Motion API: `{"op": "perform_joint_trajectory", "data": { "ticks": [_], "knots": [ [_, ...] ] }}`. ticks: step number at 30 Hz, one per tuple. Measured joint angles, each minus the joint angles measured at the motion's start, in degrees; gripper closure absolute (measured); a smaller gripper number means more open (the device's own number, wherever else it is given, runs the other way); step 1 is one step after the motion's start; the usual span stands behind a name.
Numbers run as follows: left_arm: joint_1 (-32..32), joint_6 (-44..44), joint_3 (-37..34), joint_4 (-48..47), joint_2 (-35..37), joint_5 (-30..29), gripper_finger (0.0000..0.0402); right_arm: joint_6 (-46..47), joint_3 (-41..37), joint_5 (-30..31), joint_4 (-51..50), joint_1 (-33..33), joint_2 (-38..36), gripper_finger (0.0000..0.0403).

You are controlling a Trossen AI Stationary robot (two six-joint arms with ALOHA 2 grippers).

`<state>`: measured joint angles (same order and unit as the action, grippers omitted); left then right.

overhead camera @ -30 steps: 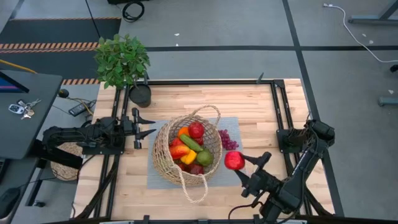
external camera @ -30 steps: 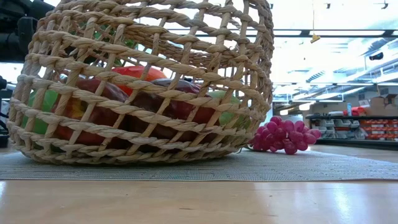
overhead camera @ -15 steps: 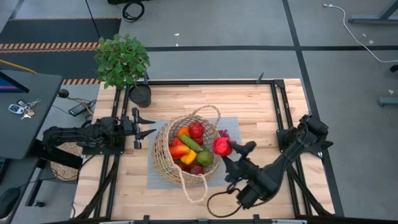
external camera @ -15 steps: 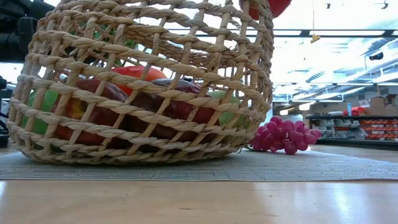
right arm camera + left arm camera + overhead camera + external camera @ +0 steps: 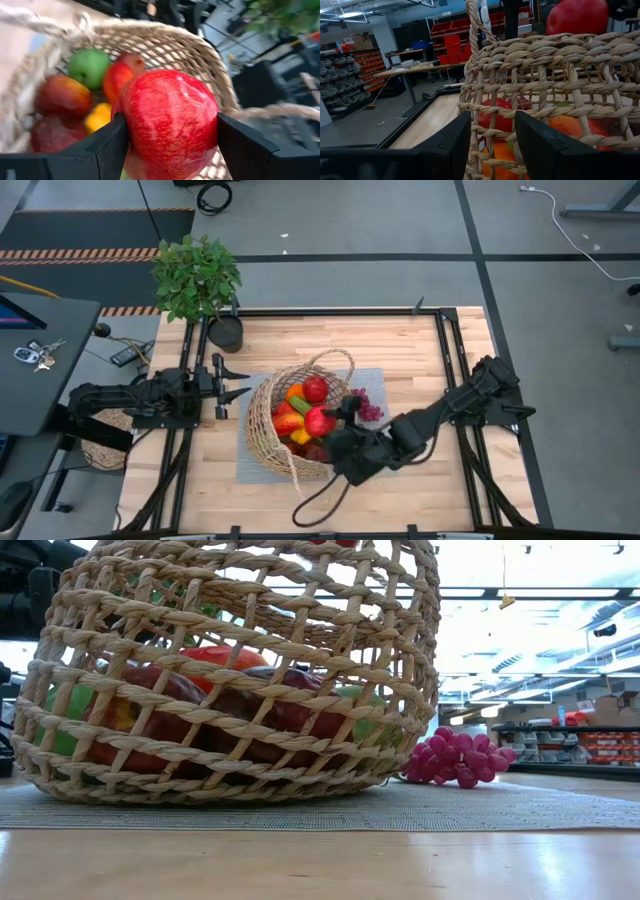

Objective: Build produce basket
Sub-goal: Put the red apple in the basket

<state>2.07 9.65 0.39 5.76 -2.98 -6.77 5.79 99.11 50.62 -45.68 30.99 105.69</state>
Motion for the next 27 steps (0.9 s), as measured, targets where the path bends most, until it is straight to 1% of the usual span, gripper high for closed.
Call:
{"op": "perform_joint_trajectory", "data": {
  "ticks": [9,12,15,21,25,27],
  "knots": [
    [0.0,0.0,0.01,0.0,-0.01,0.01,0.0241,-7.31,0.02,-13.73,8.26,-3.6,-0.27,0.0125],
    [0.0,-0.02,-0.01,0.0,-0.02,0.01,0.0241,-10.61,0.02,-18.9,9.34,-4.4,-1.14,0.0125],
    [0.0,-0.02,0.02,0.0,0.0,0.0,0.0241,-12.81,0.02,-21.96,8.36,-5.4,-2.46,0.0125],
    [0.0,0.0,0.02,0.0,0.0,0.01,0.0241,-14.52,0.06,-36.77,8.27,-8.58,-4.37,0.0125],
    [0.0,-0.02,0.0,0.0,-0.01,0.01,0.0241,-14.98,-2.75,-42.43,8.69,-11.59,-4.33,0.0125],
    [0.0,0.0,0.02,0.0,0.0,-0.01,0.0241,-14.67,-5.14,-46.33,10.49,-13.32,-4.29,0.0125]
  ]
}}
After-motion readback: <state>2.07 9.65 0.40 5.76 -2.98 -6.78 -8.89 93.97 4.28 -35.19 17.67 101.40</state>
